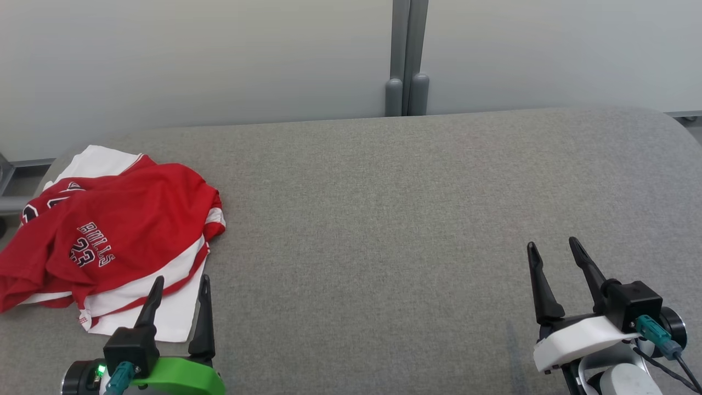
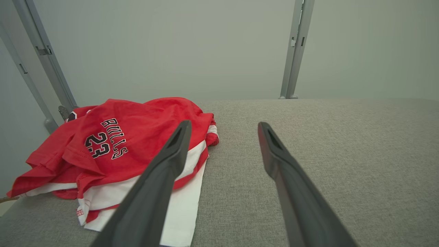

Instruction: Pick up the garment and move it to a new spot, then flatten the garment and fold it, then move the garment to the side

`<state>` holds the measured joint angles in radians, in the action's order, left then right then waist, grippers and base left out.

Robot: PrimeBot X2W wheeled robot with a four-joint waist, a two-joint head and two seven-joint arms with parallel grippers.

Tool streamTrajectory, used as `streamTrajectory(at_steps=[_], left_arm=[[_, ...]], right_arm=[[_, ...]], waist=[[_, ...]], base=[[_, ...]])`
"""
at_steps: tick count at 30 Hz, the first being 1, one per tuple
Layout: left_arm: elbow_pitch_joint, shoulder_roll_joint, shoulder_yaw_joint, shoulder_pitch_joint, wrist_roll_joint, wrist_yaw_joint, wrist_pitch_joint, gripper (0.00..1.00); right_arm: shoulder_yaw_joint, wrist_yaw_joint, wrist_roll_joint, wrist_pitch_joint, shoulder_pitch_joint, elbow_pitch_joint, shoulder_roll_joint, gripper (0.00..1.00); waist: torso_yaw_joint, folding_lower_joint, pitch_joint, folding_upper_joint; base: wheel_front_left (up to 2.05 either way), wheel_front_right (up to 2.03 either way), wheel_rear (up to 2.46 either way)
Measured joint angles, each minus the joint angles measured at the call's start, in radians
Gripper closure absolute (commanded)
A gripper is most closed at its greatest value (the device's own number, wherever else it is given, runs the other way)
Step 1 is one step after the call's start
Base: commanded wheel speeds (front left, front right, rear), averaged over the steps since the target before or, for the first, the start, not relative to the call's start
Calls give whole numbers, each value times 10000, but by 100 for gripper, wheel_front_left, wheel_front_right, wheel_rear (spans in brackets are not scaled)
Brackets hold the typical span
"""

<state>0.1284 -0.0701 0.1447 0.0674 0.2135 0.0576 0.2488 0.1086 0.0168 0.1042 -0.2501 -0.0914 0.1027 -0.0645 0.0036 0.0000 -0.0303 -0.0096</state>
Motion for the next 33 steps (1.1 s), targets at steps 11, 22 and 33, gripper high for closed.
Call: streamTrajectory(at_steps=[11,22,33], left_arm=[[240,63,-67,50,27,-6,0,0],[257,132,-88,50,25,-56,0,0],[307,159,-86,49,13,-138,0,0]], right_arm=[[-19,6,0,0,0,75,4,0],[-50,36,0,0,0,121,13,0],[-96,86,0,0,0,134,21,0]], waist=[[45,0,-109,0],[42,0,-133,0],[68,0,-133,0]], base=[[0,0,0],[0,0,0],[0,0,0]])
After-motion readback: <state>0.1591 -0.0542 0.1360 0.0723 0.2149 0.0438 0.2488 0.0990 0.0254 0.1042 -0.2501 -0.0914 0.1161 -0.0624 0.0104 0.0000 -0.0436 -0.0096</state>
